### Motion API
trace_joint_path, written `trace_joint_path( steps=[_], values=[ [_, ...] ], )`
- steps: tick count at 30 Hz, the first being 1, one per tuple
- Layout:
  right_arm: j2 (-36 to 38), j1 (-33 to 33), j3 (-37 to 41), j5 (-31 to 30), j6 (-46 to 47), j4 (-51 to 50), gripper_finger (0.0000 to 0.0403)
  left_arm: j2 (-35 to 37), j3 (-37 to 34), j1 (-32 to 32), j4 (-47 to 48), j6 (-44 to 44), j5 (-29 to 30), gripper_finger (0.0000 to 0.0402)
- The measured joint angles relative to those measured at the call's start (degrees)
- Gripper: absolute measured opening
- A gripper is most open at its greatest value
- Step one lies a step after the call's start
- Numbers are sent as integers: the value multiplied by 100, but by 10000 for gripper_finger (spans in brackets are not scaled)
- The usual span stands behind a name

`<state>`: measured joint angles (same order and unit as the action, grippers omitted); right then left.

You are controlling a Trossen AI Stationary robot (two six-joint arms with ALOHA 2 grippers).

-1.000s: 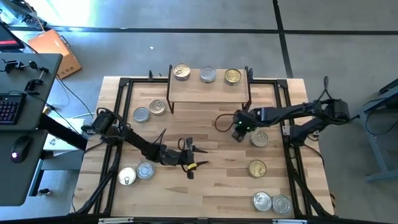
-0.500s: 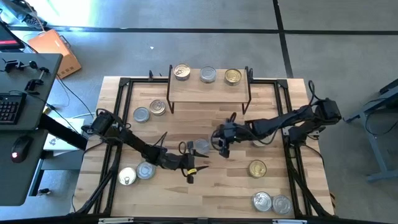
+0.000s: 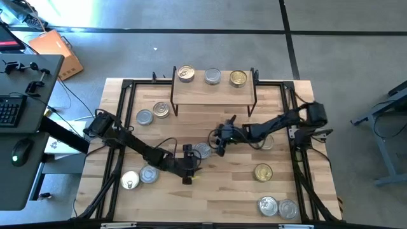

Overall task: Stack canned seafood by type on shelf
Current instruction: Put the green with blue patterned tuna can on the shelf

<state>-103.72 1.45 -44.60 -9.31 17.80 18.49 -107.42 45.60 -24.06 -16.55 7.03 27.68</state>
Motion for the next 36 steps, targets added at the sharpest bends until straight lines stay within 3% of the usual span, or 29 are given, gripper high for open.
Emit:
trace_joint_path(
  steps=[9, 16, 18, 20, 24, 27, 30, 36],
  values=[
    [-462, 198, -262, 911, -5, -12, 133, 569, -20, -41, 2584, 1926, 1092, 184],
    [-443, 784, -267, 1690, -533, -212, 133, 963, -25, -255, 2895, 2133, 1487, 184],
    [-443, 951, -267, 1638, -990, -237, 133, 1072, -23, -377, 2829, 2129, 1488, 184],
    [-443, 1074, -265, 1196, -1232, -239, 133, 1120, -22, -489, 2749, 2115, 1422, 184],
    [-443, 1013, -259, -288, -834, -272, 133, 1057, -24, -404, 2015, 1685, 469, 184],
    [-467, 650, -247, -777, -580, -62, 133, 816, -25, -177, 1478, 1399, 28, 184],
    [-461, 367, -249, -695, -478, 201, 133, 524, -9, 45, 1116, 1286, 5, 184],
    [-461, 149, -252, 664, -627, -74, 132, 310, -26, 341, 1327, 1335, 307, 184]
  ],
)
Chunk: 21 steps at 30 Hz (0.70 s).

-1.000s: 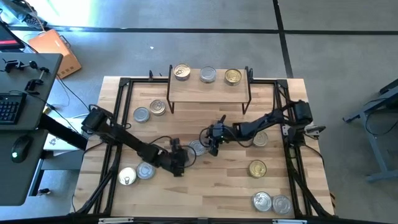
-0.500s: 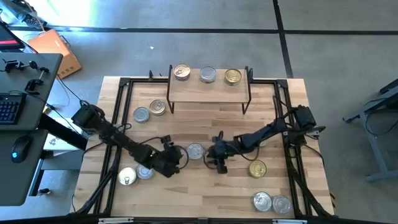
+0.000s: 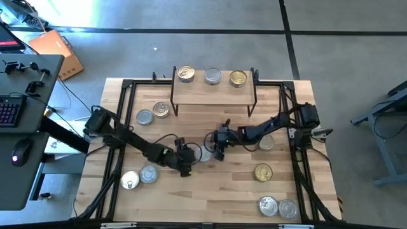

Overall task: Stack canned seafood by type on shelf
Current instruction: Put the green with blue patterned tuna can on the shelf

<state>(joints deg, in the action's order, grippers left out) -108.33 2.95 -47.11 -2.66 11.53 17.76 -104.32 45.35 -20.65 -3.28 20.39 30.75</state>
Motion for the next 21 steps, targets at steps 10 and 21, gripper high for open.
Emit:
trace_joint_path(
  steps=[10, 21],
  values=[
    [37, 601, -28, 70, -302, -582, 133, 681, 6, 215, 1165, 383, 1676, 184],
    [256, 793, -10, 70, -548, -921, 133, 1004, 2, -215, 1439, 697, 1413, 184]
  ],
)
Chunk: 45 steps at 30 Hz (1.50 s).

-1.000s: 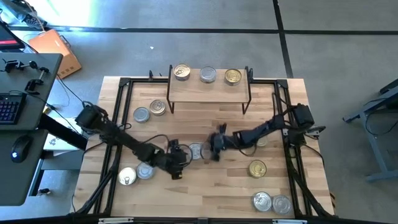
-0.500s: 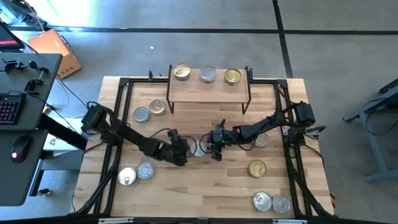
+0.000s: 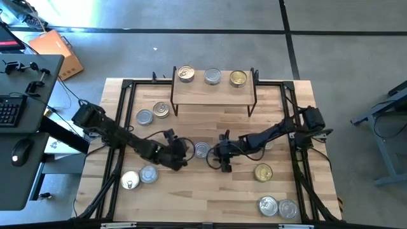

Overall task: Stack canned seafood by type on shelf
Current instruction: Put the green with blue patterned tuna can on the shelf

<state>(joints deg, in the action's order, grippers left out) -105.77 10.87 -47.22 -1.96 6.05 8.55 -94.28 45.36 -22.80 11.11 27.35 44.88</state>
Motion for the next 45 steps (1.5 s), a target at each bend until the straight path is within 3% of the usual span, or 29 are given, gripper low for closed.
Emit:
trace_joint_path(
  steps=[4, 8, 15, 21, 28, 31, 35, 41, 45],
  values=[
    [451, 86, 22, -78, 145, -899, 133, -243, 0, -116, -760, -356, -231, 184],
    [827, 275, 37, -688, -224, -1175, 133, -566, -2, -172, -1728, -1140, -285, 184],
    [723, 414, 435, -697, -1345, 968, 133, -1046, 0, 71, -3199, -2014, -1043, 184],
    [146, 173, 687, -383, -1887, 2901, 139, -1304, -2, 193, -3164, -1985, -1182, 184],
    [-446, -66, 495, -219, -2789, 2967, 191, -1258, 0, 146, -3169, -2151, -1283, 184],
    [-570, -89, 481, -238, -3045, 2998, 194, -1233, 0, 55, -3154, -2159, -1285, 184],
    [-597, -87, 475, -251, -2977, 3028, 151, -1175, 1, -91, -3170, -2254, -1272, 184],
    [-581, -85, 463, -244, -2747, 2939, 25, -939, 0, -299, -3101, -2529, -877, 184],
    [-558, -44, 462, -253, -2378, 2861, 18, -709, 0, -425, -2879, -2573, -516, 184]
  ],
)
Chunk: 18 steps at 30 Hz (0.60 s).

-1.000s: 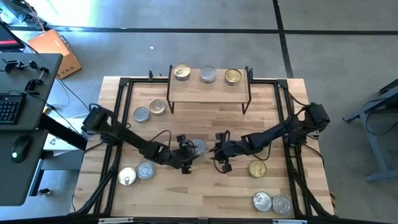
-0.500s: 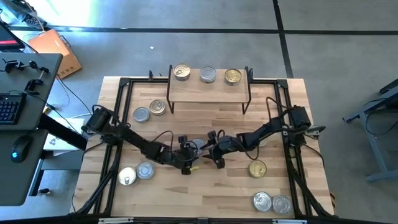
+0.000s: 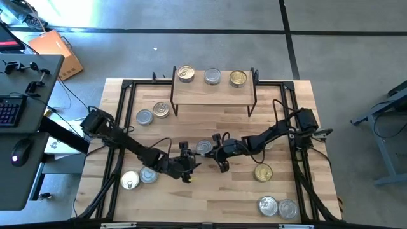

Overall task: Stack canned seafood by type on shelf
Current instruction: Put the green with blue patterned tuna can on the shelf

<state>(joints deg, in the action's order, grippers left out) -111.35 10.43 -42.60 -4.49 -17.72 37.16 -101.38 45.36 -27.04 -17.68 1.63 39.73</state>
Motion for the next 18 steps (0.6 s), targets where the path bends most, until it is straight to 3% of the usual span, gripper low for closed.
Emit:
trace_joint_path(
  steps=[8, 18],
  values=[
    [734, 184, 39, 13, 274, -1057, 5, 200, 0, -197, 383, 91, 416, 184],
    [1534, 609, 39, -608, 528, -2001, 1, 200, 0, -195, 448, 175, 439, 184]
  ],
)
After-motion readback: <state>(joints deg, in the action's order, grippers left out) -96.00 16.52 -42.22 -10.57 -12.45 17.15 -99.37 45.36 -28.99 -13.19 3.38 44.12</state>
